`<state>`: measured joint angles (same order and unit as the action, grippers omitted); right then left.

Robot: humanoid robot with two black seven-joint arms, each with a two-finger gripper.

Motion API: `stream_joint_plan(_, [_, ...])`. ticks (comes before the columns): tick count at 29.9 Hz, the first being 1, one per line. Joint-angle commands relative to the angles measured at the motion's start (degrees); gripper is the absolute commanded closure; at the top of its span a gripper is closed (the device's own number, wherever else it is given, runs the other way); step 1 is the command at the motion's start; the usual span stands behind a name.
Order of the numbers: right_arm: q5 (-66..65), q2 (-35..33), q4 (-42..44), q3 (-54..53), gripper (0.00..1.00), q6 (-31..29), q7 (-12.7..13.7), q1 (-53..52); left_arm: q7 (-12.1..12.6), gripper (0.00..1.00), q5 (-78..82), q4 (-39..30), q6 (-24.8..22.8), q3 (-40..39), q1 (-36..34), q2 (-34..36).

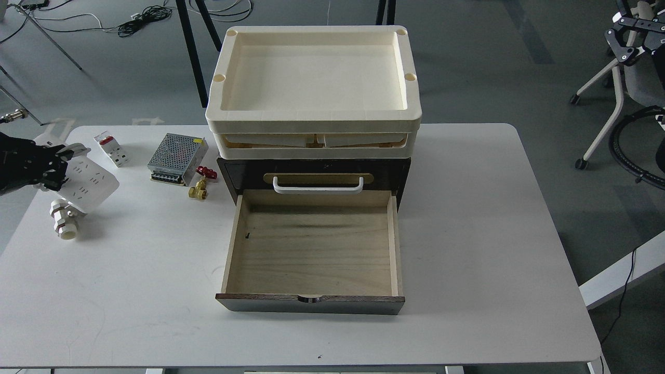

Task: Put charging cable into cabinet
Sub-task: 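Lift the power strip with the left gripper off the table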

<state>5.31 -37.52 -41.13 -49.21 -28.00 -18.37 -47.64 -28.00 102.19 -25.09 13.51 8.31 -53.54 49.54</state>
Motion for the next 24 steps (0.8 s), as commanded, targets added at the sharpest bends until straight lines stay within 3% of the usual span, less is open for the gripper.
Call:
stream_joint_plan(1, [0.0, 0.0, 0.0, -0.4, 0.01, 0.0, 0.0, 0.0, 0.0, 1.0, -2.3, -0.2, -0.1, -0.1, -0.7, 3.6])
stream_joint_plan(8, [0.0, 0.0, 0.0, -1.1, 0.01, 0.0, 0.0, 0.0, 0.0, 1.0, -7.7, -12.7, -2.2, -0.1, -1.6, 16.4])
stream_joint_plan(17, [0.0, 0.1, 0.1, -1.2, 0.01, 0.0, 0.0, 0.0, 0.0, 1.0, -9.3, -47.2, -13.7, -6.9, -3.1, 37.3])
stream_joint_plan(24, [-0.1, 0.1, 0.3, -1.2, 0.01, 0.0, 0.0, -0.5, 0.0, 1.0, -14.3, -67.2, -18.1, -6.6, -2.5, 42.6])
